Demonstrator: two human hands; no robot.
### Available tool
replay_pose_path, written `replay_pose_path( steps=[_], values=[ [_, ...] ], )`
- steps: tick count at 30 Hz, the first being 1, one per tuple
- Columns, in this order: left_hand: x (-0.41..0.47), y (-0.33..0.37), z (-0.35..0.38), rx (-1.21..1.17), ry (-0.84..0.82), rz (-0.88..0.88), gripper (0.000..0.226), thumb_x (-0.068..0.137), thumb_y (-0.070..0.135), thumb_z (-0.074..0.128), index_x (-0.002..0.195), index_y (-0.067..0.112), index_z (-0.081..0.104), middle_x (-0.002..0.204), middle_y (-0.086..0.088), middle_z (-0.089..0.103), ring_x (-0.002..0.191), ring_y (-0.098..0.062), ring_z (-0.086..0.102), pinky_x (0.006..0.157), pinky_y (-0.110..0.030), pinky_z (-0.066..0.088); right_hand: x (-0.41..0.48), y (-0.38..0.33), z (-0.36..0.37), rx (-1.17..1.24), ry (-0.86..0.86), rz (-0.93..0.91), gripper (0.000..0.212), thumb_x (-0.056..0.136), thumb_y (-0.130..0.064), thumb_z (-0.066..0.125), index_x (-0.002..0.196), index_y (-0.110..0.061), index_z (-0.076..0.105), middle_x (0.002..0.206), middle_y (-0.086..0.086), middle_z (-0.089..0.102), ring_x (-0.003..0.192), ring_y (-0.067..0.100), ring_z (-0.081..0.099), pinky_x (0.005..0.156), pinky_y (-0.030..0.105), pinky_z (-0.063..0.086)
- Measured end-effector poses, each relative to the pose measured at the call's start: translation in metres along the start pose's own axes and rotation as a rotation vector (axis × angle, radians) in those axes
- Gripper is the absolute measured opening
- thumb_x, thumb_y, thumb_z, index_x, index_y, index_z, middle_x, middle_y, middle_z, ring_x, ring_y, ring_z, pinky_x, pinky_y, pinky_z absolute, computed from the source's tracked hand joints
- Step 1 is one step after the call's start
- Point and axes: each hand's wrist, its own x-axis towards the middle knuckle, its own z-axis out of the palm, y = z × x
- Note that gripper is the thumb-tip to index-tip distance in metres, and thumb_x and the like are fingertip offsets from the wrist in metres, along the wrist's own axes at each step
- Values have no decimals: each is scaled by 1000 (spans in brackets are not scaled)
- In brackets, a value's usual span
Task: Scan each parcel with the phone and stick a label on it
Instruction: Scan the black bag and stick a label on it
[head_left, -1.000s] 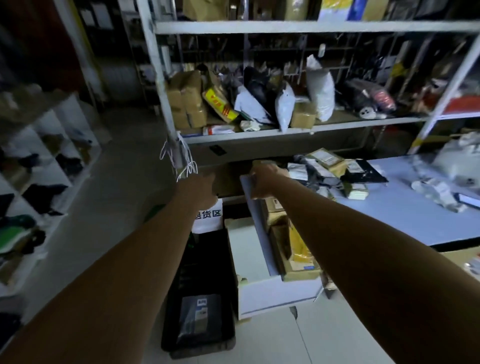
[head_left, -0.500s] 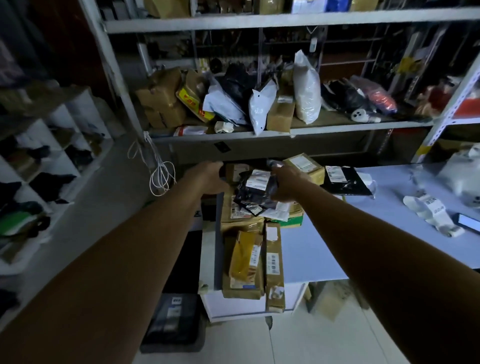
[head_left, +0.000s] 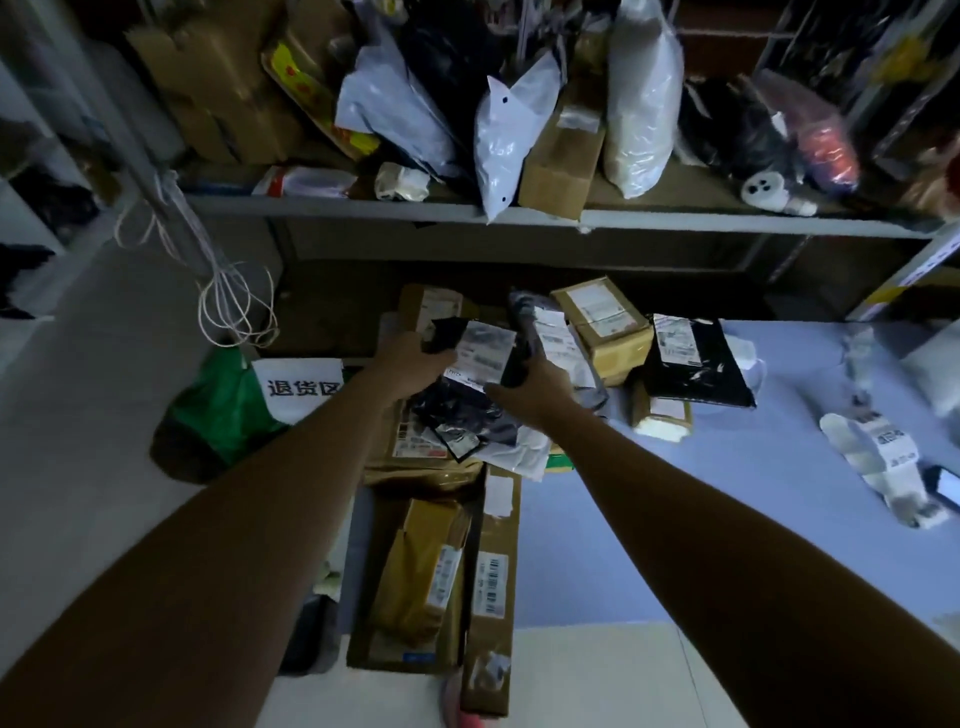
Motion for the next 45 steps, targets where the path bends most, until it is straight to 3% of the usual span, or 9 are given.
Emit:
replay_pose_path(
  steps=[4,6,15,22,26,30,33,42,45],
  values=[
    [20,-1,21,-183,-59,-93,52,88,54,69,122,16,64,104,0,65,85,-15,60,71,-30,50,19,7,18,58,27,89,55,80,-67,71,69,-16,55,61,2,54,57,20,54,47,26,40],
    [24,-2,27,-211,-80,-111,57,86,54,71,128,17,61,119,-3,65,101,-22,62,90,-39,53,24,5,20,117,-15,83,51,78,-66,72,77,-15,65,68,3,65,65,21,63,53,29,48],
    [-13,23,30,-285,136,9,67,91,49,68,148,23,43,146,-2,50,128,-24,52,106,-46,47,19,10,-7,273,27,-85,43,76,-55,78,90,-15,71,81,1,73,73,18,68,69,39,61],
    [-68,92,28,-258,435,96,55,90,43,71,134,14,56,130,-7,61,119,-25,59,99,-45,51,-11,25,-75,522,64,-310,44,77,-43,82,112,-18,74,104,0,77,93,17,73,81,39,61],
    [-93,160,67,-174,587,158,45,88,47,71,123,18,64,111,4,66,99,-15,60,74,-20,48,-30,72,-136,542,157,-367,40,80,-48,79,112,-24,74,103,-3,77,87,12,71,75,34,61],
    [-106,235,143,-186,644,212,32,85,42,72,95,12,66,92,-6,67,88,-24,63,73,-34,50,-40,152,-197,506,185,-302,51,78,-53,79,118,-21,72,108,-2,76,93,14,72,79,37,63],
    [-105,272,211,-257,551,240,32,87,36,73,87,7,61,85,-12,63,83,-29,61,69,-36,46,-42,224,-227,484,157,-198,47,76,-49,83,112,-21,73,103,-1,76,90,14,71,80,39,63],
    [-74,308,378,-302,206,169,47,90,40,70,126,12,57,118,-4,61,111,-23,60,92,-39,52,-54,387,-232,449,166,96,40,76,-36,83,112,-21,75,98,-2,78,88,17,74,81,44,61],
    [-70,304,429,-351,95,112,41,90,36,71,122,15,58,115,-5,61,107,-22,61,91,-40,53,-58,426,-219,396,153,156,30,78,-29,78,107,-21,74,93,-1,77,85,20,73,78,45,60]
  ],
)
